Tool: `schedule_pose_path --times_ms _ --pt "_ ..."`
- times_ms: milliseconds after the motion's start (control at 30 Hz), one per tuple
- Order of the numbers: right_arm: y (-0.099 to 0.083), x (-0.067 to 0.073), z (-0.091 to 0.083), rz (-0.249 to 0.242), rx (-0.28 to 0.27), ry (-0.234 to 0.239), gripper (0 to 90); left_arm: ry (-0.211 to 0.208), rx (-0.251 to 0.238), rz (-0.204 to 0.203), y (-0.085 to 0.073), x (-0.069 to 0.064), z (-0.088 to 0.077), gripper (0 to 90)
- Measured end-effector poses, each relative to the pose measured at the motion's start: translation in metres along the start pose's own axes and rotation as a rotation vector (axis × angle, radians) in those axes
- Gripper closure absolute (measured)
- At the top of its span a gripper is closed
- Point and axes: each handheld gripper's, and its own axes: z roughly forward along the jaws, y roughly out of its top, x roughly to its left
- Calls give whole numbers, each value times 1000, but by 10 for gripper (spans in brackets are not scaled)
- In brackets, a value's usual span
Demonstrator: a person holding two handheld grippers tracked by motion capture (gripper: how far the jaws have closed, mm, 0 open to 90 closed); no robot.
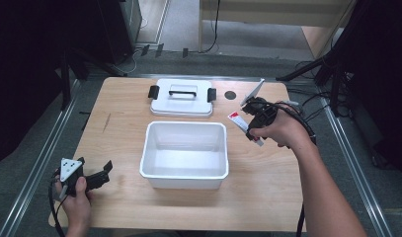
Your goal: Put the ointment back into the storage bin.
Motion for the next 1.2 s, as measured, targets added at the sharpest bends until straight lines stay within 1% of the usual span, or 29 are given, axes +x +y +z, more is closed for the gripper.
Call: schedule_pose_path --times_ms 33,133,267,300,367,400,467,567,600,667,700,733,767,800,833,900,1067,1167,1200 --pt "1 2 -1 6 0 2 727 -1 -1 0 0 0 0 0" --pt "5 5 -5 -4 -5 10 727 -1 -1 0 0 0 0 0" --pt "11 11 -10 -23 -11 6 728 -2 -4 -5 0 0 0 0" --pt "12 13 -12 -21 -8 6 728 -3 -4 -3 0 0 0 0" --pt "15 15 -14 -38 -17 3 727 -3 -4 -3 0 0 0 0" --pt "15 15 -14 -38 -17 3 727 -3 -4 -3 0 0 0 0" --pt "19 20 -18 -48 -27 9 727 -3 -4 -5 0 0 0 0" --pt "21 24 -20 -55 -27 10 727 -3 -4 -5 0 1 1 0" --pt "23 28 -22 -70 -30 11 727 -4 -4 -6 0 1 1 0" --pt "25 32 -22 -77 -30 16 727 -5 -4 -7 0 1 1 0" --pt "25 32 -22 -77 -30 16 727 -5 -4 -7 0 1 1 0" --pt "28 37 -23 -90 -29 16 727 -5 -3 -8 0 1 1 0" --pt "29 39 -23 -102 -30 18 727 -5 -3 -8 0 1 0 0" --pt "29 39 -23 -102 -30 18 727 -5 -3 -8 0 1 0 0" --pt "30 43 -23 -114 -33 25 727 -4 -3 -9 0 1 0 0" --pt "31 46 -23 -124 -40 39 727 -4 -3 -10 0 1 0 0" --pt "34 55 -23 -192 -59 76 727 -2 -1 -10 0 1 1 0" --pt "35 60 -22 -226 -58 81 727 -3 -2 -14 0 1 1 0" --pt "35 62 -22 -246 -62 80 727 -3 -2 -14 0 1 1 0"
